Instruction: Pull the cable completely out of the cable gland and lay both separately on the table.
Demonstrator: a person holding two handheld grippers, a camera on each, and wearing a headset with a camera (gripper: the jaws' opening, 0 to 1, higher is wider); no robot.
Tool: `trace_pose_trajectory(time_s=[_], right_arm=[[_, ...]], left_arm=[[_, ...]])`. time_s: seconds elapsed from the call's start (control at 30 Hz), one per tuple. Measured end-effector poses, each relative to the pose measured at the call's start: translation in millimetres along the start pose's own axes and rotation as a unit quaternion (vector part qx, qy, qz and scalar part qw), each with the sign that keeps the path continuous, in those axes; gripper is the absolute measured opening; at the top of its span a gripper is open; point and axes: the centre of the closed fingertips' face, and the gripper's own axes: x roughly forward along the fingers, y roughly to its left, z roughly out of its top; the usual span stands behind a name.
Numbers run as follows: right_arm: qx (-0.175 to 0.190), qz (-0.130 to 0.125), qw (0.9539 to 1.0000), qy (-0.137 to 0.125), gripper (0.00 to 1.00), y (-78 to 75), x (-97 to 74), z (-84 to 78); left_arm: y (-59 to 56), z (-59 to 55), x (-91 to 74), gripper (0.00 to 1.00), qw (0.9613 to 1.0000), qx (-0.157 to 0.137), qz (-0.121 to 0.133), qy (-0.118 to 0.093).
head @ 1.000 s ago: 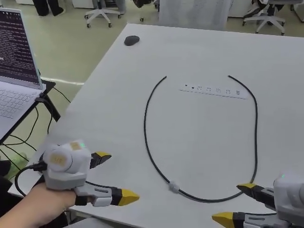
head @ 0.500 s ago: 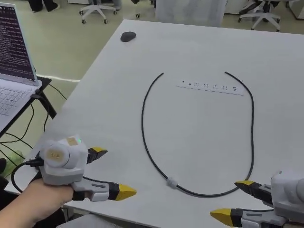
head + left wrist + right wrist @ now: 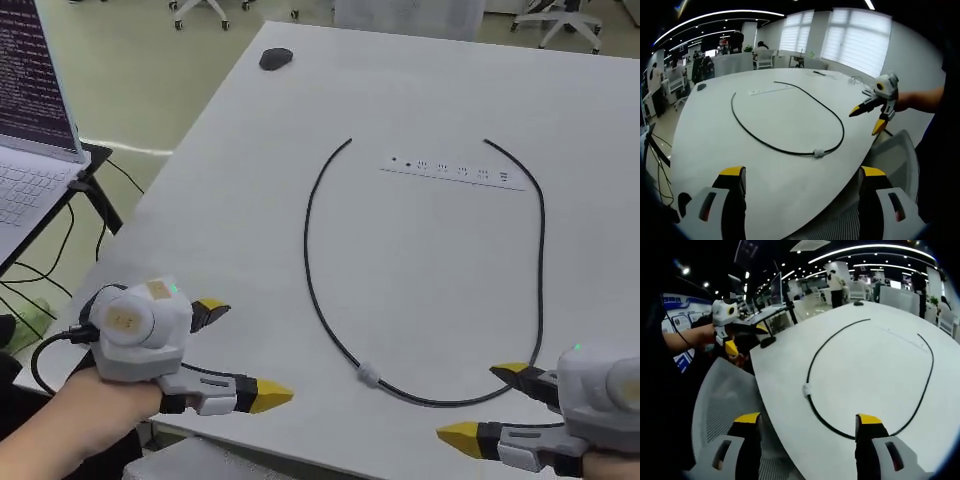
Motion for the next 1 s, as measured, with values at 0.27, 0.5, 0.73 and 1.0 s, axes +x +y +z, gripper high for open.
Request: trace_pose_trajectory(time_s=[0.27, 0.5, 0.73, 1.0], right_arm=[[-0.02, 0.006, 0.9992, 0.035, 0.7, -5.6, 27.0, 11.4], [-0.026, 0.014, 0.9984, 0.047, 0.66, -7.9, 48.1, 24.3], [-0.034, 0.016, 0.997, 0.068, 0.6, -8.7, 67.6, 26.0], [-0.044, 0.019, 0.994, 0.098, 0.52, -11.3, 87.4, 22.8]], left_arm=[[5.1, -10.2, 7.7, 0.92, 1.0, -0.006, -0.002, 0.005], [-0.4, -9.9, 14.7, 0.93, 0.9998, -0.004, -0.018, 0.004], [1.6, -10.8, 19.5, 0.92, 0.9997, -0.004, -0.024, 0.005], [1.7, -15.8, 22.4, 0.92, 0.9994, -0.002, -0.031, 0.016]])
